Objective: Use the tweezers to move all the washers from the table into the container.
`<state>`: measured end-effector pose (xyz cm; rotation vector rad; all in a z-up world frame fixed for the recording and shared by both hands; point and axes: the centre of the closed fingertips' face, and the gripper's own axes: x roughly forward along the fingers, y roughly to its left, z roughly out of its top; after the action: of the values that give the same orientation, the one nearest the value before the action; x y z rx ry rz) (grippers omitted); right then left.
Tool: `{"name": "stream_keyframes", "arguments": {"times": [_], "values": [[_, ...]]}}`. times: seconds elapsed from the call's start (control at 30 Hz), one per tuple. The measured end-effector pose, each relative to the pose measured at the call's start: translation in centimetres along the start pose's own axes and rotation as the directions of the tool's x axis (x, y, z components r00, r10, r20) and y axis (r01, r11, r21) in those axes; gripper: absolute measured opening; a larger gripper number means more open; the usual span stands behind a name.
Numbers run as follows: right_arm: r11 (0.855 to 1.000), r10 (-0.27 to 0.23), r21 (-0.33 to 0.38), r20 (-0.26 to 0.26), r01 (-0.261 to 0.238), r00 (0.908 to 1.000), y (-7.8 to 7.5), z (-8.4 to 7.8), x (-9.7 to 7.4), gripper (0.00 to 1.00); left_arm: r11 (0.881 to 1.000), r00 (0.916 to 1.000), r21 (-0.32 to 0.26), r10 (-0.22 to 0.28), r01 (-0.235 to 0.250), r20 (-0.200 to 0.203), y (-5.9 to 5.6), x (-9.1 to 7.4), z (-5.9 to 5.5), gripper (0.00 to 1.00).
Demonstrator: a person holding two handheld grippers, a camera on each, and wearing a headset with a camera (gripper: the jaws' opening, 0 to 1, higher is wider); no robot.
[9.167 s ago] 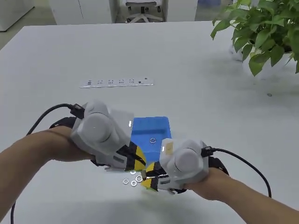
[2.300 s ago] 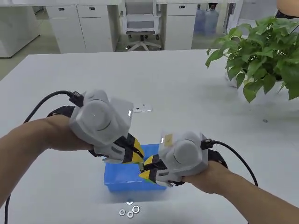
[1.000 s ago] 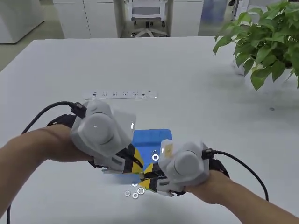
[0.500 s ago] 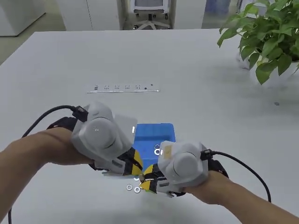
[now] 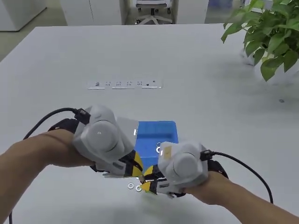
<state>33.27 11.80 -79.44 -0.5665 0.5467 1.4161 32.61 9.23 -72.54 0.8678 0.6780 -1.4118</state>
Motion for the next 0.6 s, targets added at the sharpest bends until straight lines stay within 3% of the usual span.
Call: {"name": "stream_keyframes", "arguments": {"times": [0.43, 0.6], "values": [[1.000, 0.009, -0.002, 0.000, -0.009, 1.0000, 0.03, -0.13, 0.08, 0.12, 1.000, 0.9998, -0.021, 0.004, -0.004, 0.021, 0.31, 0.24, 0.37, 0.07], [1.000, 0.010, 0.007, 0.001, -0.010, 0.9999, -0.12, -0.15, 0.15, 0.12, 0.998, 0.9997, -0.062, 0.014, -0.012, 0.022, 0.83, 0.31, 0.32, 0.07]]}}
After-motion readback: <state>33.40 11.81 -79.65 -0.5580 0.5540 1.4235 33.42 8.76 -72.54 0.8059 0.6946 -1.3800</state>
